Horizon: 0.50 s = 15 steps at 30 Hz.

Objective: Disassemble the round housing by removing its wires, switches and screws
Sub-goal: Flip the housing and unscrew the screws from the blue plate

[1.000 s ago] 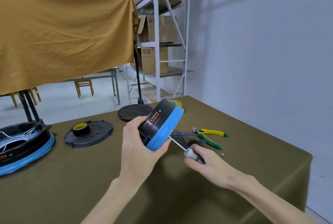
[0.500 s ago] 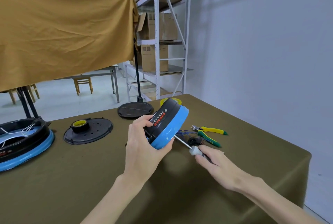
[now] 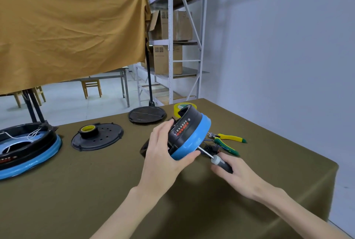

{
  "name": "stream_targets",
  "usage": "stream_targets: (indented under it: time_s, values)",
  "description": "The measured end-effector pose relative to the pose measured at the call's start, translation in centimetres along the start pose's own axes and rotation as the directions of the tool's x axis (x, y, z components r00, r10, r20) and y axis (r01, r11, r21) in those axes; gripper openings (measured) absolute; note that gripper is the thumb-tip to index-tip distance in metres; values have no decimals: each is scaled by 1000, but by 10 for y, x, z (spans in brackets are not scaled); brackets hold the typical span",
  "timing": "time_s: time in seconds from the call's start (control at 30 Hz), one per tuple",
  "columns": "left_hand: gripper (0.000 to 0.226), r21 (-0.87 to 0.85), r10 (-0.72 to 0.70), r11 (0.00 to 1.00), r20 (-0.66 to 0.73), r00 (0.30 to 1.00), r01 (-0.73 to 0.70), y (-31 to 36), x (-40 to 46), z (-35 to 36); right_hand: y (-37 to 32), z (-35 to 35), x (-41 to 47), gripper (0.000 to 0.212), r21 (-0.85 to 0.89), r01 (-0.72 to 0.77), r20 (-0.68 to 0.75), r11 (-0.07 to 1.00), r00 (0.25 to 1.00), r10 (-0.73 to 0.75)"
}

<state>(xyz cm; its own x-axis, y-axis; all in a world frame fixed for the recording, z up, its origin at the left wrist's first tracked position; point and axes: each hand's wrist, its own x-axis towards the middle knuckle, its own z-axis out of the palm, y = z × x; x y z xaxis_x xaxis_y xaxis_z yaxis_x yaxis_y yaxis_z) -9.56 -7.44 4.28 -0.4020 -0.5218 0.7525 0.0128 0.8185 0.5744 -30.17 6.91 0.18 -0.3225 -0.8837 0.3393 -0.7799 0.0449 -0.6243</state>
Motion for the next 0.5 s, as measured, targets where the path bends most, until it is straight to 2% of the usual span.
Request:
stream_targets:
  time_s: [0.13, 0.2, 0.33, 0.5]
  values:
    - [23, -27, -77, 997, -51, 996, 75, 3, 17, -7, 9, 4, -6, 33, 16, -2, 6, 1000, 1000, 2]
    - [20, -60, -136, 989, 1, 991, 136, 3, 22, -13, 10, 5, -6, 33, -15, 28, -8, 999, 1000, -28]
    - [21, -70, -171, 982, 55, 984, 174, -1, 30, -21, 9, 6, -5, 26, -135, 97, -54, 986, 993, -105]
    - [22, -123, -230, 963, 80, 970, 239, -3, 35, -24, 3, 16, -5, 33, -70, 114, -116, 991, 986, -122]
